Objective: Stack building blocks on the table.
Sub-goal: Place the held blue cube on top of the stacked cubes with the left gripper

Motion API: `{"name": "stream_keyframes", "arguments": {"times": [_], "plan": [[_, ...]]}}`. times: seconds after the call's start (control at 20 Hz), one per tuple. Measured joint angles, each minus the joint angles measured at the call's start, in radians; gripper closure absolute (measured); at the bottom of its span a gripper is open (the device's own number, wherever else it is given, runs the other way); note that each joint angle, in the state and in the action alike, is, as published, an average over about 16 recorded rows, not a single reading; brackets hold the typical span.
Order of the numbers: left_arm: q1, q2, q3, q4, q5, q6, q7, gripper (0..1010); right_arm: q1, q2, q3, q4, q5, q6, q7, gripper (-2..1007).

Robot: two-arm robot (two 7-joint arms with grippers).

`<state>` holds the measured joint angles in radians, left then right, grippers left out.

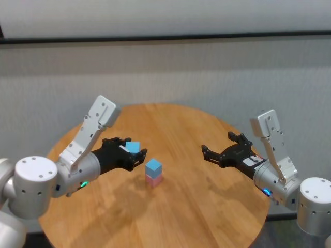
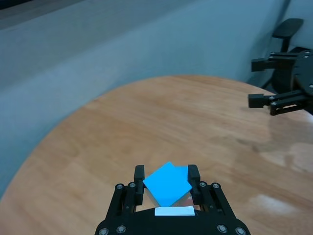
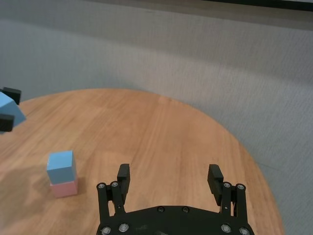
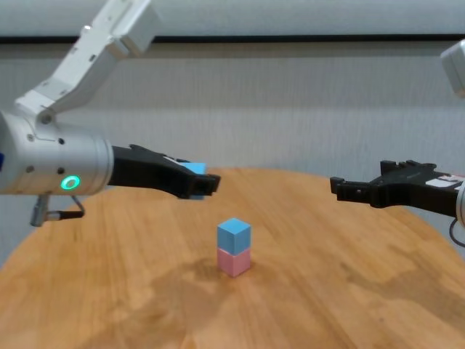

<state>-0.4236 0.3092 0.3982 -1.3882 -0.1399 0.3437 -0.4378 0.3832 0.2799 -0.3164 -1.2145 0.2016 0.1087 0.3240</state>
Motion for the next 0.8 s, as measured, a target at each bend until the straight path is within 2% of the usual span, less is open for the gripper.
{"name": "stream_keyframes", "arguments": {"times": [0.4,0.8], "plan": [[-0.048,0.0,0.041,0.061,-0.02,-0.058,-0.059,452,0.0,0.0,0.0,0.0,0.0,0.0,0.0,5],[-0.086,0.017,0.067,0.106,-0.041,-0.11,-0.109,452,0.0,0.0,0.0,0.0,0.0,0.0,0.0,5]]}}
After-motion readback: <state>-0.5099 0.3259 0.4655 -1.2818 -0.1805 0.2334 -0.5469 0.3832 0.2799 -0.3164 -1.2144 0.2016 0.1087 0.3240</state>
